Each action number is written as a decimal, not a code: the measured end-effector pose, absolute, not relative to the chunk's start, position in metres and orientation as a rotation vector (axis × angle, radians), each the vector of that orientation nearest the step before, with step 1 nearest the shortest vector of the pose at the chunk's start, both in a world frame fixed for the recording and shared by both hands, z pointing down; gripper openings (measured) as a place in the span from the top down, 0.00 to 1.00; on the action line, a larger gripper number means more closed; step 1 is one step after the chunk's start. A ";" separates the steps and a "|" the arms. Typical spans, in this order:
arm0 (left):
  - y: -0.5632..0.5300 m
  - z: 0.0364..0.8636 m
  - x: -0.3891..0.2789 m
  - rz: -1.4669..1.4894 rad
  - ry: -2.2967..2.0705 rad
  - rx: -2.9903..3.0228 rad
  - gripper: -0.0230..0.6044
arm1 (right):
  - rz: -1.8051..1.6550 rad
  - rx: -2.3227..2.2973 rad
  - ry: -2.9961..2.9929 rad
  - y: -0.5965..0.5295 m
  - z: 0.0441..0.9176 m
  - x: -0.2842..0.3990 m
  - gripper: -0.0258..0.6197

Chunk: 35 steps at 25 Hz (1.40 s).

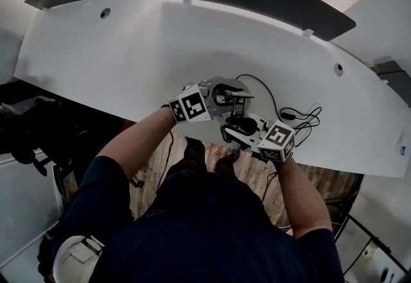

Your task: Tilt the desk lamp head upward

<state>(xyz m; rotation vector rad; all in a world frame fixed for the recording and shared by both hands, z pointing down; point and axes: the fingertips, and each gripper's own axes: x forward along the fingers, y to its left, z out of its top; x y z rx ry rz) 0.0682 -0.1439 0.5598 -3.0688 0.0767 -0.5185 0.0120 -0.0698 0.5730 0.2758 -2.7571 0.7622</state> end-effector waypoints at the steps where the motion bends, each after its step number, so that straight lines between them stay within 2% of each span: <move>1: -0.144 0.560 0.069 -0.514 0.074 -3.071 0.73 | 0.761 0.279 -2.757 -0.070 0.575 0.011 0.82; 8: -0.144 0.561 0.069 -0.483 0.095 -3.064 0.73 | 0.727 0.244 -2.748 -0.067 0.573 0.009 0.89; 25: -0.140 0.562 0.068 -0.413 0.043 -3.071 0.73 | 0.826 0.138 -2.627 -0.053 0.564 0.013 0.90; 35: -0.139 0.563 0.068 -0.435 0.049 -3.021 0.73 | 1.129 0.019 -2.477 -0.037 0.538 0.017 0.90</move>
